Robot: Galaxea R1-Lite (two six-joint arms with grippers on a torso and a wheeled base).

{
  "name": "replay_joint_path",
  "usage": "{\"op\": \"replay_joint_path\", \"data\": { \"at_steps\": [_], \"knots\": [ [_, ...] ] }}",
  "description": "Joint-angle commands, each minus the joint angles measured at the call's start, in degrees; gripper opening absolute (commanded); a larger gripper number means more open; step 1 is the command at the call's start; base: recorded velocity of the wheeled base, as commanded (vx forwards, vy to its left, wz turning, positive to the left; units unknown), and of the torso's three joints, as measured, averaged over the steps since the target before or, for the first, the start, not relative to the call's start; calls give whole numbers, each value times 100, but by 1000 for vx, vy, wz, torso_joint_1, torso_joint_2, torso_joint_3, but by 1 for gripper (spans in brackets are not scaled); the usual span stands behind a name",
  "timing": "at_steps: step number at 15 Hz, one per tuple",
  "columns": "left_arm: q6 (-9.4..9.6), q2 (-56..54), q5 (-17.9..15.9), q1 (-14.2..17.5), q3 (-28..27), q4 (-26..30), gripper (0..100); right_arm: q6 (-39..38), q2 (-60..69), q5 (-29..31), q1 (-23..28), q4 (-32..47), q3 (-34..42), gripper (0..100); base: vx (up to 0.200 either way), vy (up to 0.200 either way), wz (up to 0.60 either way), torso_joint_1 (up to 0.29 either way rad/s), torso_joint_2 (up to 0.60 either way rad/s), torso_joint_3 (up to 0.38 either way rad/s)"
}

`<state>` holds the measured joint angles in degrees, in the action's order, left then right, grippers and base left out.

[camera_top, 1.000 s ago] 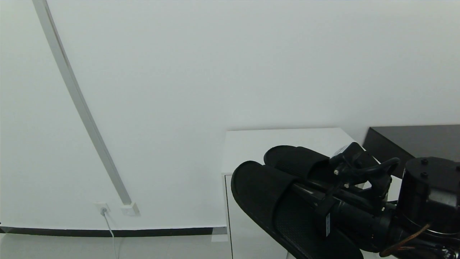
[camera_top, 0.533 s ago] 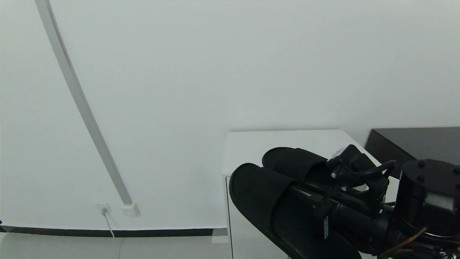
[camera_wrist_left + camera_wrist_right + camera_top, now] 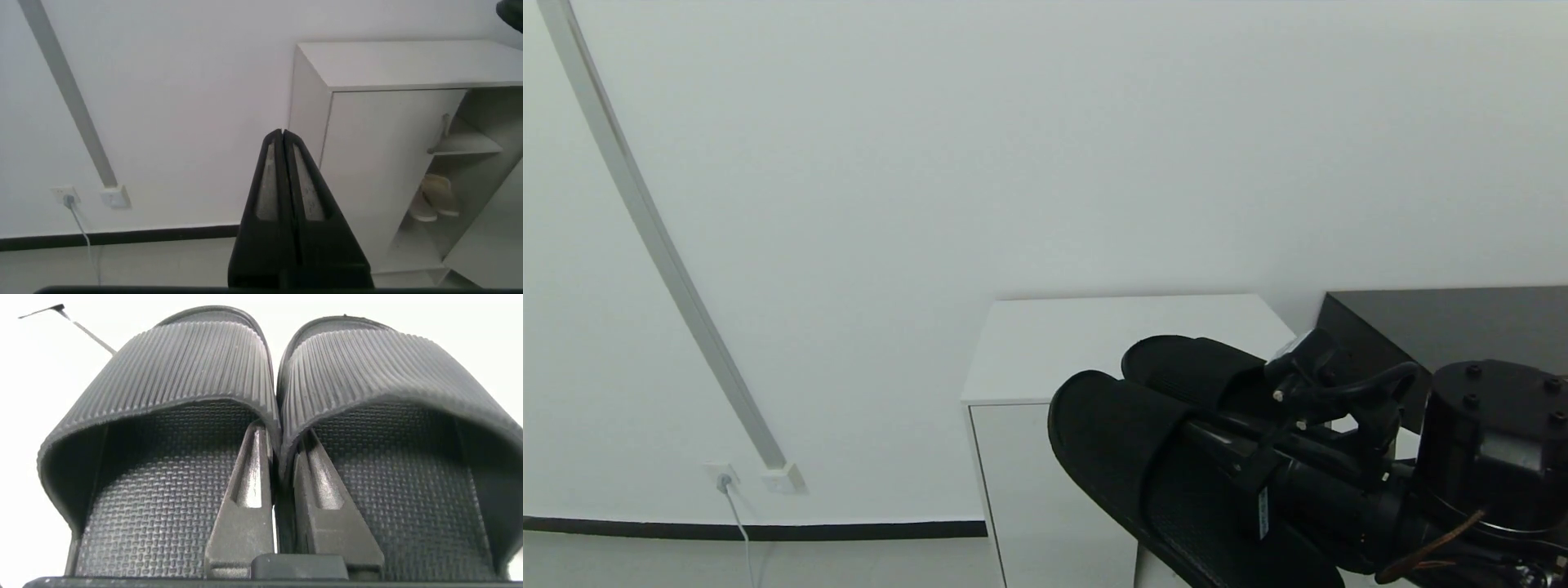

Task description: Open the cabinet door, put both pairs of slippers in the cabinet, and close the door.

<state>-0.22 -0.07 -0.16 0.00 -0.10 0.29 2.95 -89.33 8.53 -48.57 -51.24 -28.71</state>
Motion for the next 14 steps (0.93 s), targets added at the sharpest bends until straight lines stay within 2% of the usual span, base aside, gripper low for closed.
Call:
{"op": "replay_joint_path", "data": {
  "at_steps": [1,10,14],
  "knots": [
    [-4,7,-2,0,1,-3,0,4,-14,-1,-4,0,6,0,0,-200,0,-2,-2,2],
    [-4,7,-19,0,1,-3,0,-14,-5,-1,5,0,50,0,0,-200,0,2,4,1],
    [-4,7,-19,0,1,-3,0,-23,-5,-10,32,0,120,0,0,0,0,0,0,0]
  ]
}}
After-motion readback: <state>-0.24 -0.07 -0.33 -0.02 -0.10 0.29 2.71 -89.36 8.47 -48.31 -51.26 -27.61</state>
